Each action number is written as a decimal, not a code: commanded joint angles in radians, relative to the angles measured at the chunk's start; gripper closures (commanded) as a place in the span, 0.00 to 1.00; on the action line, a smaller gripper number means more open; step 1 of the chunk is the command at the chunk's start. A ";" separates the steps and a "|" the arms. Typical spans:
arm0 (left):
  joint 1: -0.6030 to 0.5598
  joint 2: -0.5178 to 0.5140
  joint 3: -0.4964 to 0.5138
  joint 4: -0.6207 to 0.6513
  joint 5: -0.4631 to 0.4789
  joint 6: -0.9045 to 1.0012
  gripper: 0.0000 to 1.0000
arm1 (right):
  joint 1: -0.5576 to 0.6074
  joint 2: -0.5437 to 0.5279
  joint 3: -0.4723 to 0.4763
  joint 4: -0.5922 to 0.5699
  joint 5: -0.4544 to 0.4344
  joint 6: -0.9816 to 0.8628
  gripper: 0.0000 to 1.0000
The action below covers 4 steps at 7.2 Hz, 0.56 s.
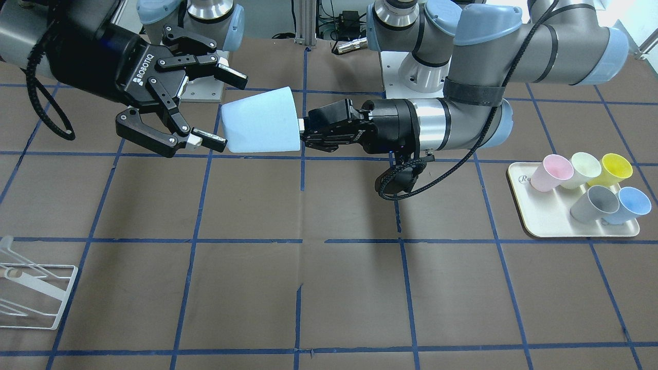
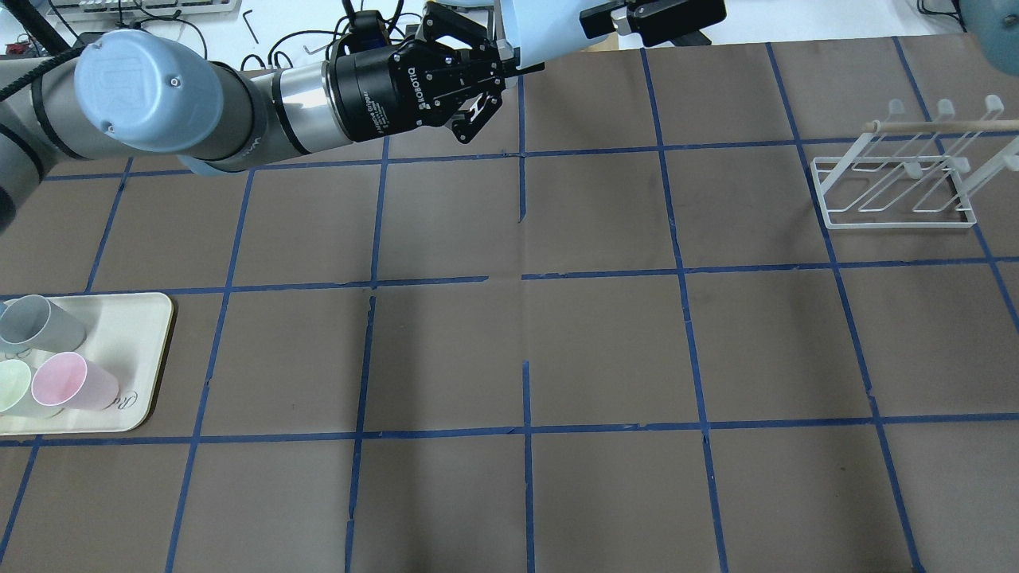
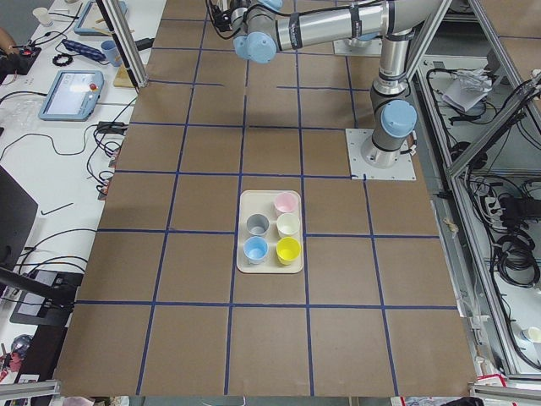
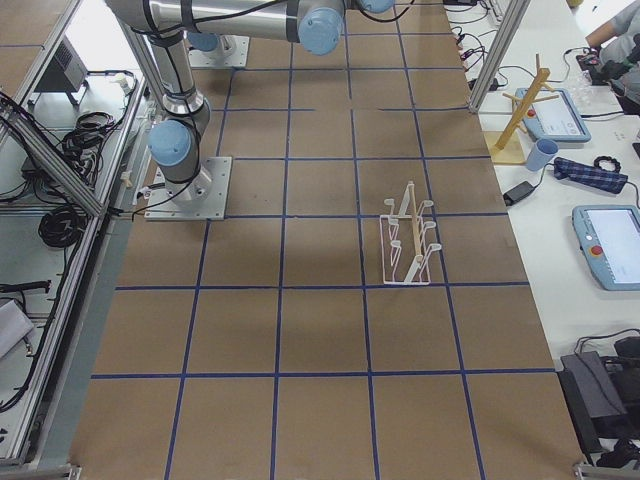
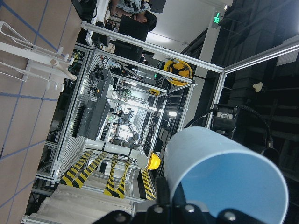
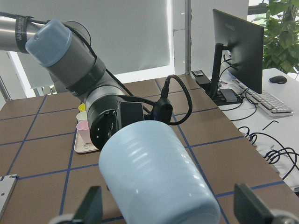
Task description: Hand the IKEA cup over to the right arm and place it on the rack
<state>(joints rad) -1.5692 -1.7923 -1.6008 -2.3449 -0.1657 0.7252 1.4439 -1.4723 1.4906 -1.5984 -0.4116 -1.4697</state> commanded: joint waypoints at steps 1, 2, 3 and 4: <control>0.000 0.002 -0.001 -0.001 0.000 0.000 1.00 | 0.019 0.016 0.016 -0.001 0.000 0.072 0.00; 0.000 0.004 0.001 -0.001 0.000 0.000 1.00 | 0.019 0.030 0.016 -0.003 0.002 0.075 0.00; 0.000 0.004 -0.001 -0.001 0.000 0.000 1.00 | 0.019 0.030 0.016 0.000 0.002 0.083 0.00; 0.000 0.004 -0.001 -0.001 0.000 0.000 1.00 | 0.019 0.032 0.016 -0.001 0.002 0.116 0.00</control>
<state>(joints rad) -1.5693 -1.7889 -1.6010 -2.3455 -0.1657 0.7255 1.4628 -1.4434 1.5058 -1.5996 -0.4098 -1.3832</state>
